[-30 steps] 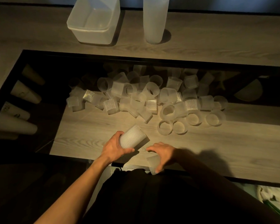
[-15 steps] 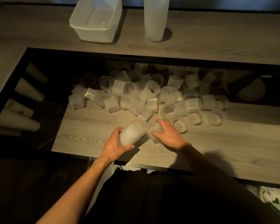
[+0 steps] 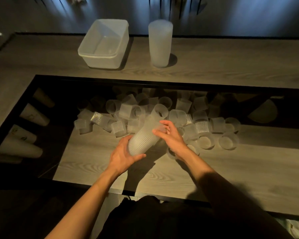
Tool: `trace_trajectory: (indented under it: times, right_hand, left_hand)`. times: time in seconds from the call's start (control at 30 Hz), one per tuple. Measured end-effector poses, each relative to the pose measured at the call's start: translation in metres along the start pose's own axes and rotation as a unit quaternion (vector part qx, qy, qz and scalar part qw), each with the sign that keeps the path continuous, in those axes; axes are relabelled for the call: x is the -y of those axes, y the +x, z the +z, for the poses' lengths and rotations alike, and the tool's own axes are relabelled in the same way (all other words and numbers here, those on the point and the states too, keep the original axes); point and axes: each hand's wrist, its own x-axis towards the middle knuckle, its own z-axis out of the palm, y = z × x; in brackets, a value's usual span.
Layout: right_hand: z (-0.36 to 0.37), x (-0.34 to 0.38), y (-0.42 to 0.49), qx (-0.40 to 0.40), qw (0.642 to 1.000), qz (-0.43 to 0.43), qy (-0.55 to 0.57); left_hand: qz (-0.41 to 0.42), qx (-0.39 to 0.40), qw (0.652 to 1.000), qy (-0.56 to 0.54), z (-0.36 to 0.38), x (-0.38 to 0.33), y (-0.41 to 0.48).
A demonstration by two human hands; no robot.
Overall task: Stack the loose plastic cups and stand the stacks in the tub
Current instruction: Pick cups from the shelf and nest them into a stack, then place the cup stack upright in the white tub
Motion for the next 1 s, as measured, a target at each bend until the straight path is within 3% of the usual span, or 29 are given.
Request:
trace_trajectory:
  times: [0.37, 0.57, 0.77, 0.87, 1.0]
  right_hand:
    - [-0.018, 0.100, 0.026, 0.004, 0.990, -0.124, 0.063]
    - [-0.027, 0.146, 0.025, 0.059, 0.987, -0.142, 0.039]
    - [-0.033, 0.208, 0.025, 0.042, 0.974, -0.222, 0.020]
    - [-0.038, 0.239, 0.024, 0.047, 0.958, -0.277, -0.060]
    - [-0.045, 0.282, 0.023, -0.010, 0.922, -0.344, -0.179]
  left_hand:
    - [0.086, -0.105, 0.991, -0.004, -0.053, -0.062, 0.044]
    - [0.107, -0.132, 0.984, -0.046, -0.074, -0.102, 0.071]
    - [0.156, -0.154, 0.970, -0.102, -0.100, -0.157, 0.089]
    - [0.175, -0.163, 0.958, -0.156, -0.117, -0.188, 0.099]
    - [0.222, -0.202, 0.932, -0.205, -0.137, -0.234, 0.122]
